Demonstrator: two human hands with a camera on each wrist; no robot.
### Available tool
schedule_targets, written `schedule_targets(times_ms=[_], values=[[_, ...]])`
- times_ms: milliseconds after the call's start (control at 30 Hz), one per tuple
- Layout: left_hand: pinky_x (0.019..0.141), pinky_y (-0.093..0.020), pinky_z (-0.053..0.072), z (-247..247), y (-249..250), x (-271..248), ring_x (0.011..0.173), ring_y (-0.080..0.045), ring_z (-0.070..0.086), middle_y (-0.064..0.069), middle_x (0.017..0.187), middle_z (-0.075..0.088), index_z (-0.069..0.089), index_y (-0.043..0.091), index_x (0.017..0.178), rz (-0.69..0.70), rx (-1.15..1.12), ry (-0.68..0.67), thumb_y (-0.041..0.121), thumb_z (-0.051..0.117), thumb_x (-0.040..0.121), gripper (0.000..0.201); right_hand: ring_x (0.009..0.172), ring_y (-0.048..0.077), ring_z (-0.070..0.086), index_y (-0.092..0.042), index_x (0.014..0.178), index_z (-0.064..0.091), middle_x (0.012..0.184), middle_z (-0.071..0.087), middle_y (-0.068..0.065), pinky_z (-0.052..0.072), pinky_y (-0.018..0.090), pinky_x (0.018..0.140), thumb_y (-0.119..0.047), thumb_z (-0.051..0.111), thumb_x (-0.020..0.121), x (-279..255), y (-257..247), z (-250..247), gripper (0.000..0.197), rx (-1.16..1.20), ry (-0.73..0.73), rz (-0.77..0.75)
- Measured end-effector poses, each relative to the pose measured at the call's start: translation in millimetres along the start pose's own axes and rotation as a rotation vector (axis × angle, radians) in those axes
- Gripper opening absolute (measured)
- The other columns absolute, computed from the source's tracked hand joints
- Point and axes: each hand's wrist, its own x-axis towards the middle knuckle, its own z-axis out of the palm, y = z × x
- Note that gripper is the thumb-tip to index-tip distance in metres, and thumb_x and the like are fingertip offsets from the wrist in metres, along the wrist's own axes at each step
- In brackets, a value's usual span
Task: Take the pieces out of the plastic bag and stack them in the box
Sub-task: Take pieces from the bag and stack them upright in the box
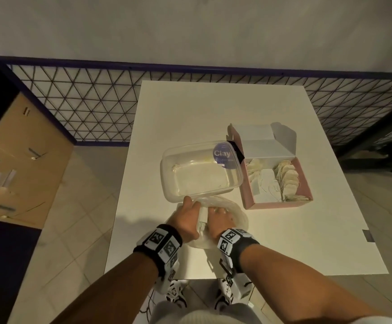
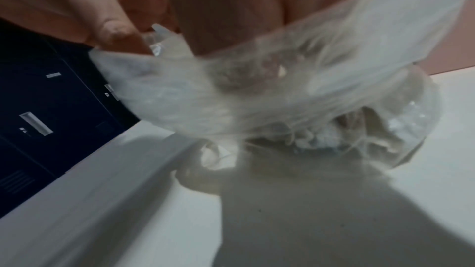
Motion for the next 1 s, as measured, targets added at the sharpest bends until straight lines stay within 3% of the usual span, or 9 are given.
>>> schedule_targets(times_ms=[133, 333, 467, 700, 767, 833, 933, 1000], values=[[0.095, -0.039, 0.048, 2, 1, -3, 0.107, -0.027, 0.05, -0.005, 0.122, 0.029, 0.036, 0.015, 0.132, 0.019, -0.017, 0.019, 0.008, 0.068, 0.066, 0.074, 0.128, 0.037, 0.04, -0.01, 0.14, 0.031, 0.142, 0.036, 0.021, 0.033, 0.044, 0.108, -0.025, 0.043, 0.093, 2, 12, -1, 0.051, 0.11, 0.0, -0.077], [0.092, -0.038, 0.049, -7, 10, -6, 0.106, -0.027, 0.05, -0.004, 0.124, 0.027, 0.035, 0.016, 0.132, -0.005, -0.023, 0.003, 0.007, 0.068, 0.069, 0.072, 0.104, 0.027, 0.058, -0.011, 0.113, 0.061, 0.111, 0.062, 0.012, 0.04, 0.027, 0.087, -0.014, 0.056, 0.086, -16, 38, -8, 0.028, 0.441, 0.091, -0.252], [0.091, -0.034, 0.049, -13, 11, -7, 0.107, -0.026, 0.052, -0.004, 0.128, 0.027, 0.03, 0.016, 0.139, -0.023, -0.034, -0.023, 0.008, 0.07, 0.073, 0.078, 0.105, 0.024, 0.057, -0.012, 0.122, 0.059, 0.116, 0.06, 0.009, 0.042, 0.028, 0.091, -0.01, 0.063, 0.081, -35, 53, -21, 0.041, 0.524, 0.161, -0.341], [0.083, -0.023, 0.044, -16, 12, -7, 0.101, -0.021, 0.053, -0.002, 0.129, 0.027, 0.026, 0.02, 0.144, -0.022, -0.06, -0.026, 0.009, 0.07, 0.074, 0.084, 0.106, 0.019, 0.056, -0.011, 0.125, 0.057, 0.119, 0.059, 0.006, 0.038, 0.019, 0.09, -0.005, 0.064, 0.08, -50, 69, -44, 0.046, 0.584, 0.273, -0.408], [0.086, -0.023, 0.044, -17, 12, -8, 0.105, -0.022, 0.054, -0.001, 0.13, 0.027, 0.025, 0.022, 0.145, -0.022, -0.067, -0.026, 0.011, 0.071, 0.074, 0.085, 0.101, 0.012, 0.055, -0.01, 0.124, 0.057, 0.116, 0.06, 0.003, 0.037, 0.015, 0.087, -0.004, 0.064, 0.08, -52, 71, -49, 0.045, 0.665, 0.269, -0.393], [0.096, -0.026, 0.043, -18, 10, -8, 0.115, -0.021, 0.05, -0.001, 0.133, 0.027, 0.027, 0.023, 0.146, -0.029, -0.102, -0.024, 0.02, 0.072, 0.076, 0.083, 0.086, 0.006, 0.059, -0.014, 0.115, 0.061, 0.104, 0.065, -0.001, 0.044, 0.017, 0.078, -0.004, 0.065, 0.08, -55, 74, -56, 0.036, 0.818, 0.261, -0.343], [0.107, -0.028, 0.032, -22, 5, -9, 0.125, -0.018, 0.039, 0.001, 0.133, 0.031, 0.044, 0.026, 0.136, -0.009, -0.2, 0.036, 0.035, 0.068, 0.081, 0.06, 0.063, 0.0, 0.061, -0.015, 0.105, 0.063, 0.087, 0.067, -0.001, 0.048, 0.017, 0.058, -0.004, 0.067, 0.08, -59, 82, -69, 0.027, 1.139, 0.19, -0.253], [0.102, -0.026, 0.032, -27, 0, -13, 0.117, -0.015, 0.04, 0.006, 0.12, 0.04, 0.057, 0.025, 0.114, 0.029, -0.229, 0.159, 0.035, 0.062, 0.086, 0.03, 0.071, 0.008, 0.064, -0.015, 0.099, 0.066, 0.088, 0.069, 0.005, 0.051, 0.023, 0.066, -0.002, 0.067, 0.081, -64, 87, -78, 0.023, 1.385, 0.154, -0.221]])
